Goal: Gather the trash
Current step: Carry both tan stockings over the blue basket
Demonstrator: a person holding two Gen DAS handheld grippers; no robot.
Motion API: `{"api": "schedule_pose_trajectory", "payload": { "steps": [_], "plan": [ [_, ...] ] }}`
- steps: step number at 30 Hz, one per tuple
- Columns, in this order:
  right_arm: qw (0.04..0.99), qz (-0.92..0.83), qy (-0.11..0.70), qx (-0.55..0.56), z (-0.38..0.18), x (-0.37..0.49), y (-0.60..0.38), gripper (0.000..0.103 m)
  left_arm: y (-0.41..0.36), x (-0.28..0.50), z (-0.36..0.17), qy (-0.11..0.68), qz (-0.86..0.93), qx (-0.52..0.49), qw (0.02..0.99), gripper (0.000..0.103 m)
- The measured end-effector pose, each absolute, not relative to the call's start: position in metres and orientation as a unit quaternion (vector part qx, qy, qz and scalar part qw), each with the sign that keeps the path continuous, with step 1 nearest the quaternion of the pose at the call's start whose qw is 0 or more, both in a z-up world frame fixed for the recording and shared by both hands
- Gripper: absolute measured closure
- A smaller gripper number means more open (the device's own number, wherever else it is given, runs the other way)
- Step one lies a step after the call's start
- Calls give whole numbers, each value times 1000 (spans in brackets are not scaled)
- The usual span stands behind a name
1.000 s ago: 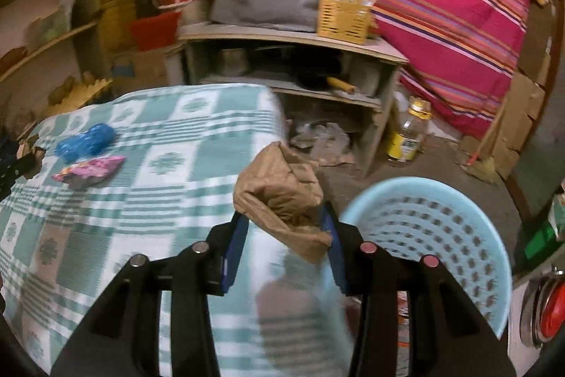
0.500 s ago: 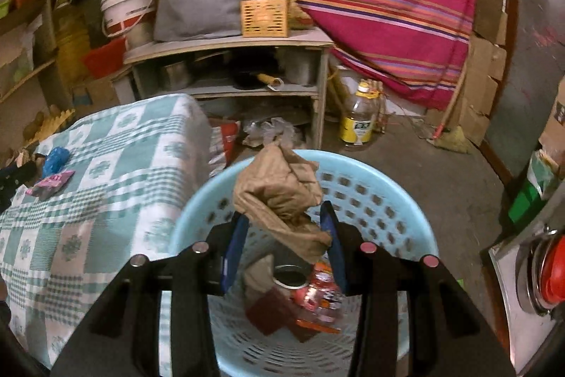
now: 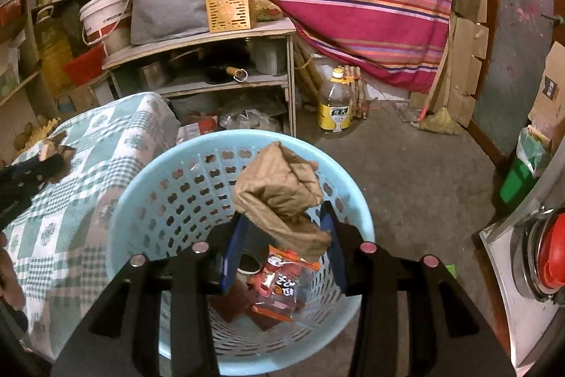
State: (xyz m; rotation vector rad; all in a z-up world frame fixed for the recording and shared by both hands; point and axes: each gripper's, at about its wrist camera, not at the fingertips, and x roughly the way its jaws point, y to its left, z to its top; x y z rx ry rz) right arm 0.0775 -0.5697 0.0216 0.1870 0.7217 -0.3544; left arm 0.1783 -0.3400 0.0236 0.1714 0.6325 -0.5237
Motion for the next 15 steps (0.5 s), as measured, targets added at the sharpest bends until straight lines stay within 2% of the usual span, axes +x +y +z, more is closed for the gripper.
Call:
{"api": "schedule_pose_trajectory", "payload": {
  "steps": [12, 13, 15],
  "plan": [
    [918, -151, 353, 102, 16, 80, -574, 61, -398, 172, 14, 310, -292, 80, 901, 65],
    [918, -150, 353, 100, 16, 81, -573, 61, -399, 172, 16, 305, -295, 80, 902, 63],
    [918, -150, 354, 97, 15, 81, -571, 61, -397, 170, 23, 297, -305, 72, 902, 54]
  ]
}}
